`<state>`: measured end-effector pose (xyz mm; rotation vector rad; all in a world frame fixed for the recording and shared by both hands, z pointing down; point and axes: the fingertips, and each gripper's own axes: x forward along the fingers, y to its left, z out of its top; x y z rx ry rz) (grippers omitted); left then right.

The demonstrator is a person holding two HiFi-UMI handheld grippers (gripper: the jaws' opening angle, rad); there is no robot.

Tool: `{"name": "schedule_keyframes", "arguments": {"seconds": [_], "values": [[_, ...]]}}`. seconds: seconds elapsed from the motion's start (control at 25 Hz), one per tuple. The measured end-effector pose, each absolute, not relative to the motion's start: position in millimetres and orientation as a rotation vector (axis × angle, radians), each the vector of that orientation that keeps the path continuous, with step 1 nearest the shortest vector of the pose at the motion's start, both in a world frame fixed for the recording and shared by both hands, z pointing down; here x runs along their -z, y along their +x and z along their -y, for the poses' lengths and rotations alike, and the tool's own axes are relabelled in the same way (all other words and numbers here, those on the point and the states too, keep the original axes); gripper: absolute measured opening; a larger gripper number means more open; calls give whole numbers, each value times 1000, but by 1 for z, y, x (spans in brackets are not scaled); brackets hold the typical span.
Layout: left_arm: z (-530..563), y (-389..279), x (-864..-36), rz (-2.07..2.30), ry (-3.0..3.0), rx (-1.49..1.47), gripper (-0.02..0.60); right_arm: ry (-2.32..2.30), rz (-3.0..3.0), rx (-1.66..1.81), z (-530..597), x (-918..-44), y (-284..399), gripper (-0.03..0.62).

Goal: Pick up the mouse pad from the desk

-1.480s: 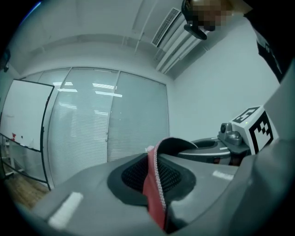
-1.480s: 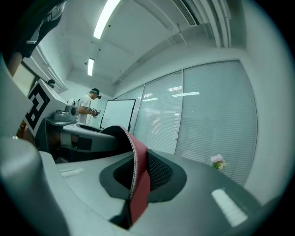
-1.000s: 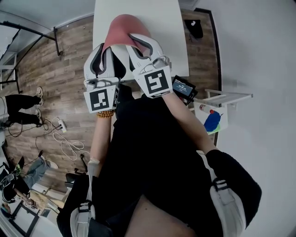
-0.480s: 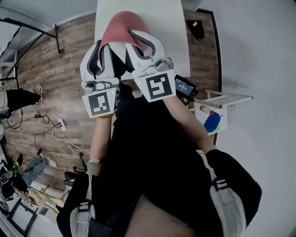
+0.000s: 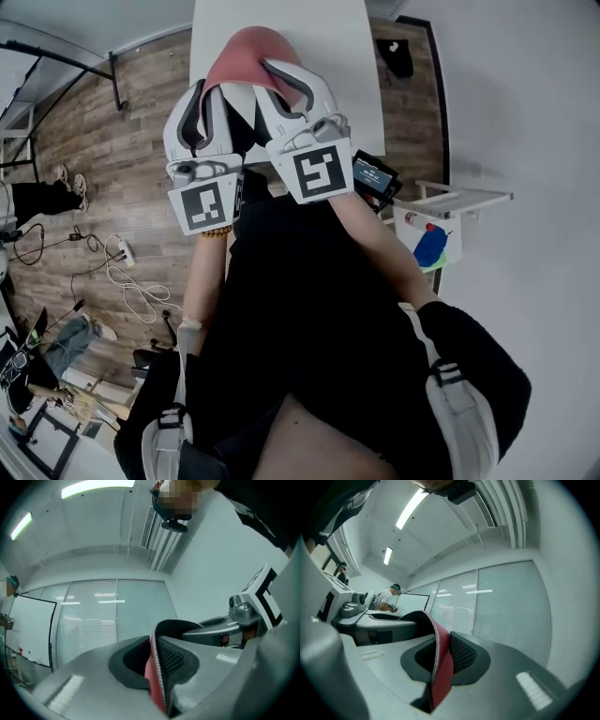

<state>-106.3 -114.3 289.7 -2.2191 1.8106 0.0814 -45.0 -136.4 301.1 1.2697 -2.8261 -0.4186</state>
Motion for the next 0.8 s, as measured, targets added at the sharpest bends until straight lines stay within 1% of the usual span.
{"name": "schedule_keyframes", "arguments": {"seconds": [0.8], "values": [[131, -100, -305, -1810, -2290, -48, 28, 1276, 2813, 377, 153, -313, -38, 51]]}}
